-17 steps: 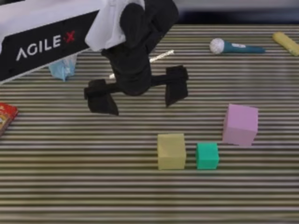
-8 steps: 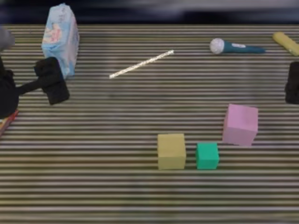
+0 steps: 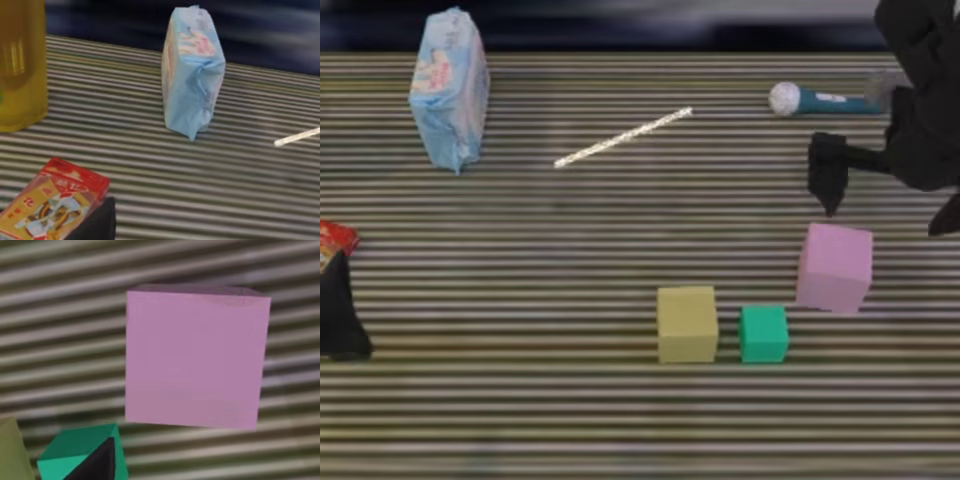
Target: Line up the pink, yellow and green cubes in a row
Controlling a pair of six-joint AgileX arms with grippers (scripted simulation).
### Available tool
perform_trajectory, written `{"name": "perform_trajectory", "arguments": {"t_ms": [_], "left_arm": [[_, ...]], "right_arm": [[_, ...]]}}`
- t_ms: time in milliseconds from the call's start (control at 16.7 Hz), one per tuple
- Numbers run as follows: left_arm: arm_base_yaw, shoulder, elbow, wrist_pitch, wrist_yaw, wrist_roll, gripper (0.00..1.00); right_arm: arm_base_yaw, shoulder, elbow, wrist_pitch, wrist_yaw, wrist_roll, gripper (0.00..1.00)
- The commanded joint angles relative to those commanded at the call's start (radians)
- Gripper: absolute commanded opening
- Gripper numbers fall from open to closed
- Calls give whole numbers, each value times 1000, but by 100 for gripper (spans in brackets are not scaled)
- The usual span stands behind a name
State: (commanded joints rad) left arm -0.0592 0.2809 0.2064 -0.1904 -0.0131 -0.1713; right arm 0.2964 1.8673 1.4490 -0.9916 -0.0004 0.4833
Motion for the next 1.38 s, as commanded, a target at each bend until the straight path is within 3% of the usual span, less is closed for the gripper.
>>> {"name": "perform_trajectory", "arguments": {"t_ms": [360, 780, 1380], "left_arm": [[76, -269, -196, 181, 12, 164, 100], [79, -281, -206, 190, 13, 171, 100], [79, -281, -206, 190, 13, 171, 100]], "right_arm": [[39, 245, 211, -123, 3, 65, 100], [36, 256, 219, -124, 2, 67, 100], [42, 379, 45, 173, 4, 71, 100]]}}
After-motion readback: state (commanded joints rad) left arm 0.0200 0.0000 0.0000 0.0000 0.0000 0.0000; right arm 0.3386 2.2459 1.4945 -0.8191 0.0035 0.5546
